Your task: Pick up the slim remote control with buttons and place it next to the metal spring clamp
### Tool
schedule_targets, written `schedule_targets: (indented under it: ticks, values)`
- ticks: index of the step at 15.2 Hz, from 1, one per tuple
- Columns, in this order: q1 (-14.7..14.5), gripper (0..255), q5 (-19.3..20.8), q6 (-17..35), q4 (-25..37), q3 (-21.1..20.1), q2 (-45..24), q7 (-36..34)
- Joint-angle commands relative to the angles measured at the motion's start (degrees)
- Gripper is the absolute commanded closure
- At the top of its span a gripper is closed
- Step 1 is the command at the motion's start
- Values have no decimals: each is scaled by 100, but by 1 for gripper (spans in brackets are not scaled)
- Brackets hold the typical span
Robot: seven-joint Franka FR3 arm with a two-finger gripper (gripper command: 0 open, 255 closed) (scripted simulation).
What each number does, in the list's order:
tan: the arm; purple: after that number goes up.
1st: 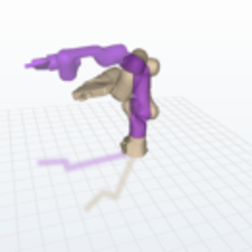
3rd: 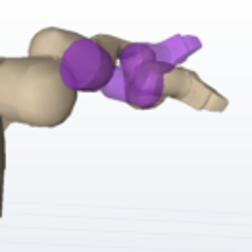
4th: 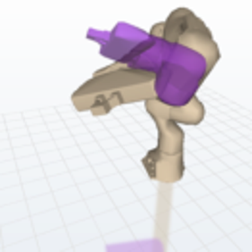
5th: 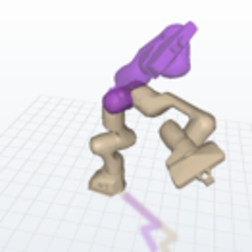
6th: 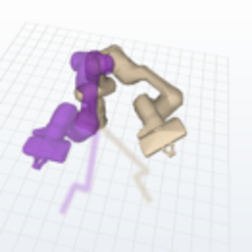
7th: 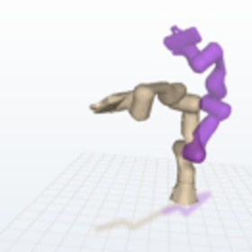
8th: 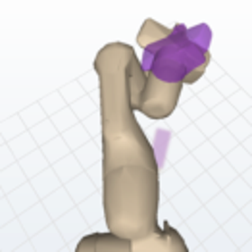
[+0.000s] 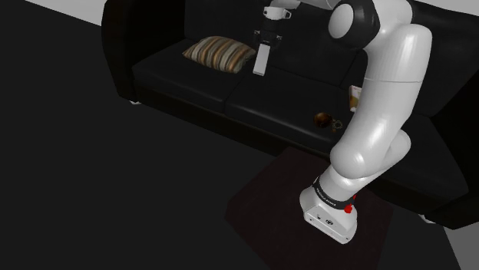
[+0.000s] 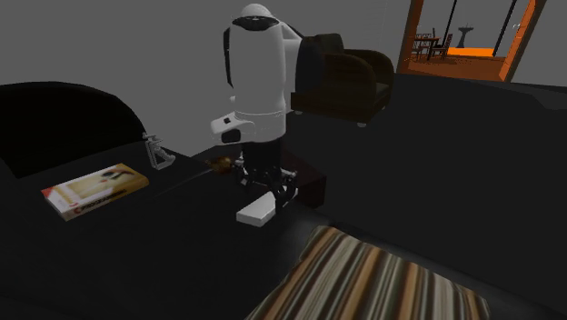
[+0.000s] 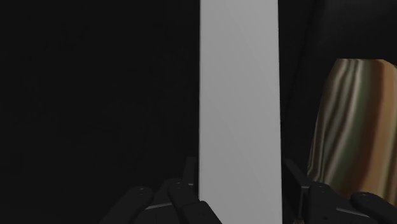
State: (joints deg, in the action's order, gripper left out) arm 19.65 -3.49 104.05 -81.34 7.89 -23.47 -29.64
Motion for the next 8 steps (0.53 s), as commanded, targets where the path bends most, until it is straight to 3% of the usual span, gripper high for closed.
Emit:
schedule_targets:
  ticks: [1,8]
  values:
    - [6,255,3,-147,127,4,19,2]
    - [26,255,4,-699,705,9,-6,-8]
